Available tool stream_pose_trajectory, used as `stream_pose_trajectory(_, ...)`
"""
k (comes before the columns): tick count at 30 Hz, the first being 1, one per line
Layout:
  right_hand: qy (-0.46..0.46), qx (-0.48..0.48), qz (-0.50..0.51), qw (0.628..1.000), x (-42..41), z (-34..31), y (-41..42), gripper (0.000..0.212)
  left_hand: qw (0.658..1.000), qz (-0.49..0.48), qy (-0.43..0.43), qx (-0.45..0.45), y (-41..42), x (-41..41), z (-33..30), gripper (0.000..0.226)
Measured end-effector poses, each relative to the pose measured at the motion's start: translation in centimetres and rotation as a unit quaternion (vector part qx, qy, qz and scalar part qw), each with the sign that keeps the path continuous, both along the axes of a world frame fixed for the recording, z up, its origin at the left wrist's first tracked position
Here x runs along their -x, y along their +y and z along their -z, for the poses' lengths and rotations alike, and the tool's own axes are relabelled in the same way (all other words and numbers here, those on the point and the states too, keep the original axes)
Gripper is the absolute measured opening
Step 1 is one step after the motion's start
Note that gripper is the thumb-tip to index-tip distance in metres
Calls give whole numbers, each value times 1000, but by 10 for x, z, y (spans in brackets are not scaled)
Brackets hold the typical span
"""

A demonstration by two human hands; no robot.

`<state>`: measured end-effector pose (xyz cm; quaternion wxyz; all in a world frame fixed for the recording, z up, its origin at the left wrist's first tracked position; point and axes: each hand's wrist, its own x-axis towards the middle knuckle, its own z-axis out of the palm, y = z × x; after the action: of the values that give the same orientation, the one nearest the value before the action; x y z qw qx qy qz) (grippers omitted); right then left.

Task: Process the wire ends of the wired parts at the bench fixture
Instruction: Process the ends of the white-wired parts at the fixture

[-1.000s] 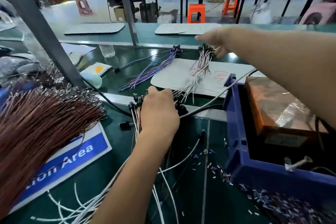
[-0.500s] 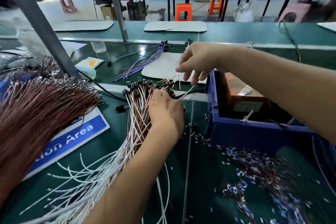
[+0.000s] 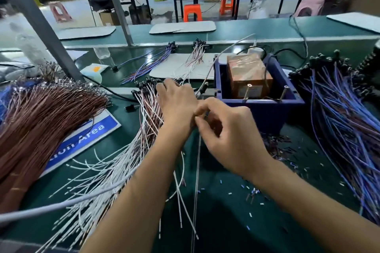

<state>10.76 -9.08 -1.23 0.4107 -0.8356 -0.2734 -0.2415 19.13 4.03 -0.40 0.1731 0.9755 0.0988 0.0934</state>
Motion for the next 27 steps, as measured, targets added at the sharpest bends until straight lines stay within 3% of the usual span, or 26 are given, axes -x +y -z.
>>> stream_pose_trajectory(4, 144, -152, 36, 977, 1, 21, 7, 12, 998, 26, -27, 55, 1, 14, 0, 16)
stream_pose_trajectory(6, 230, -145, 46, 961, 0, 30, 8, 12, 988, 29, -80, 127, 1, 24, 3, 8)
stream_pose_trajectory(9, 332, -106, -19, 937, 7, 40, 11, 36, 951, 62, -166, 253, -7, 36, -8, 11)
stream_pose_trajectory(11, 364, -140, -97, 916, 9, 40, 13, 39, 914, 101, -200, 337, -17, 45, -27, 19)
stream_pose_trajectory(14, 403, -234, -201, 862, 8, 33, 16, 25, 847, 119, -239, 459, -28, 57, -58, 16)
stream_pose_trajectory(17, 438, -326, -272, 792, 12, 28, 19, 21, 746, 143, -262, 595, -29, 65, -84, 20)
stream_pose_trajectory(19, 451, -382, -303, 748, 13, 28, 19, 15, 673, 169, -233, 681, -29, 68, -95, 23)
stream_pose_trajectory(21, 462, -433, -320, 705, 14, 28, 17, 20, 623, 166, -196, 739, -29, 70, -99, 23)
stream_pose_trajectory(24, 461, -478, -311, 680, 15, 29, 6, 42, 575, 126, -197, 784, -23, 68, -95, 25)
stream_pose_trajectory(27, 463, -516, -228, 683, 20, 31, 3, 43, 567, 84, -223, 789, -23, 68, -85, 31)
